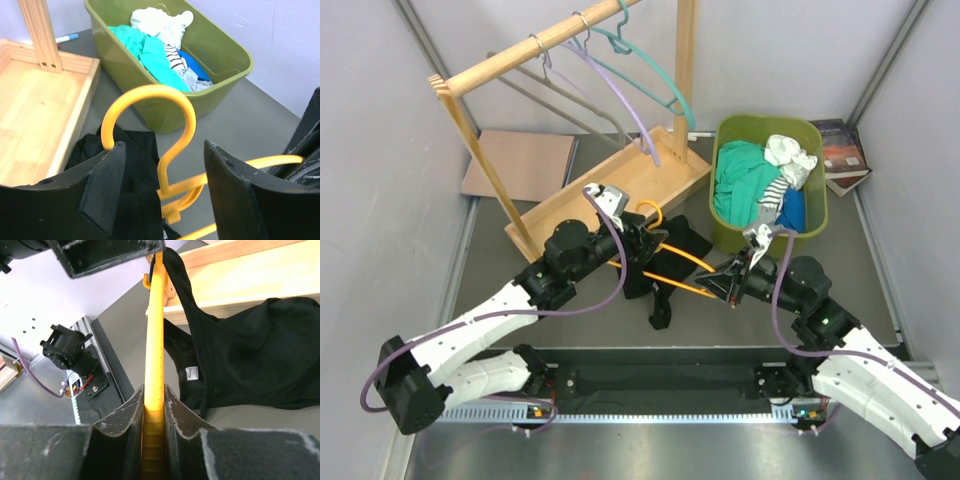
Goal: Place the tank top on the hanger
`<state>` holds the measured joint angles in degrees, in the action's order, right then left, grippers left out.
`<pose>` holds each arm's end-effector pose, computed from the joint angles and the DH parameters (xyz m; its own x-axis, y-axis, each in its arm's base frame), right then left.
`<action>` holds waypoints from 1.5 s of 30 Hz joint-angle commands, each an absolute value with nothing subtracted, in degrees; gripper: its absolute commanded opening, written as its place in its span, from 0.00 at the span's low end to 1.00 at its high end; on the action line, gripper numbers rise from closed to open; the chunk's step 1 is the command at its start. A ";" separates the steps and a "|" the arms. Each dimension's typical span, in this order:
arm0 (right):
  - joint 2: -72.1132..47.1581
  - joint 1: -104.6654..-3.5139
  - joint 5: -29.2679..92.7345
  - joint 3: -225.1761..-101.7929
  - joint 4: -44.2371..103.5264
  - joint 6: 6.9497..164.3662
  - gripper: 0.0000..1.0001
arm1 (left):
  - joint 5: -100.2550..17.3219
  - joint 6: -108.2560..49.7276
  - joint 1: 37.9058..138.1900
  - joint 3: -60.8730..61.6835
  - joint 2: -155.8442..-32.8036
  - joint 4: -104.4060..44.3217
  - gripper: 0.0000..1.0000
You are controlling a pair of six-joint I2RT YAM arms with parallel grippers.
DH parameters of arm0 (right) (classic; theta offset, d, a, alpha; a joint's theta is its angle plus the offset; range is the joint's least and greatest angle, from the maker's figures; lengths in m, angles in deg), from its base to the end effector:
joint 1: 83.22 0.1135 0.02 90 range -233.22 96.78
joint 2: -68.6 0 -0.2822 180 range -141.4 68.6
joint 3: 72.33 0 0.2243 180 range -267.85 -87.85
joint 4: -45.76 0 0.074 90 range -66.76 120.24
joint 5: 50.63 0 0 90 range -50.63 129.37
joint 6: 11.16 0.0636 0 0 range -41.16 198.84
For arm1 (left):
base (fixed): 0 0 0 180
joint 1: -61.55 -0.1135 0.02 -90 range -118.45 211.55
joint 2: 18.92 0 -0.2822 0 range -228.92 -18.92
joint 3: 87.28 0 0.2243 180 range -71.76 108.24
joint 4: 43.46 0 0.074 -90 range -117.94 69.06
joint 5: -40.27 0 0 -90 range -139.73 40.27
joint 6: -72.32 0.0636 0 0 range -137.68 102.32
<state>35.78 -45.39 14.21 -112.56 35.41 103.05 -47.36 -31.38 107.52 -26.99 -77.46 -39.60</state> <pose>0.0914 0.1052 0.2886 -0.4021 0.1577 -0.9019 -0.7956 0.4274 0.4294 0.1610 -0.1703 0.3560 -0.2018 -0.1317 -0.9705 0.7198 0.6521 -0.2382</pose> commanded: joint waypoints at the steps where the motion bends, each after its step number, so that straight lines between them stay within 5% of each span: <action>1: 35.56 -43.84 14.85 -112.37 42.46 103.63 0.00 | -49.20 -31.83 108.04 -27.64 -78.15 -44.38 0.65; 4: 35.47 -43.40 15.64 -112.63 42.54 103.45 0.00 | -51.74 -32.36 108.39 -27.99 -78.59 -43.67 0.59; 11: 35.03 -42.61 16.52 -113.25 43.51 103.45 0.00 | -54.56 -32.54 109.27 -29.22 -78.77 -42.97 0.67; 15: 34.42 -42.35 17.22 -113.60 43.69 103.36 0.00 | -54.83 -32.45 109.80 -29.57 -79.56 -43.58 0.46; 16: 34.15 -42.35 17.31 -113.52 43.69 103.28 0.00 | -54.91 -32.45 109.80 -29.58 -79.82 -43.84 0.29; 19: 33.45 -41.82 18.28 -113.51 43.77 103.28 0.00 | -55.44 -32.36 109.98 -29.14 -80.79 -44.11 0.00; 23: 32.57 -41.56 20.12 -113.78 42.11 102.93 0.04 | -56.84 -30.96 110.06 -27.56 -81.41 -41.75 0.00; 25: 32.30 -41.56 20.83 -114.39 41.06 102.14 0.20 | -58.60 -29.91 110.06 -25.98 -81.50 -39.11 0.00; 26: 32.30 -41.56 21.00 -114.65 39.48 101.79 0.40 | -59.65 -29.38 110.06 -24.06 -81.50 -37.19 0.00; 29: 33.00 -41.56 24.16 -116.85 34.40 99.94 0.69 | -63.34 -27.18 110.06 -20.02 -82.20 -30.15 0.00; 37: 41.17 -41.56 38.49 -120.28 21.20 97.65 0.74 | -74.40 -24.81 109.98 -18.76 -84.40 -27.23 0.00; 45: 39.61 -37.97 30.68 -114.84 26.01 101.68 0.69 | -74.43 -26.03 109.54 -14.55 -87.47 -22.58 0.00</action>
<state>42.69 -41.66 34.25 -117.39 22.05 99.14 -73.30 -25.67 109.69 -19.80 -86.77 -24.43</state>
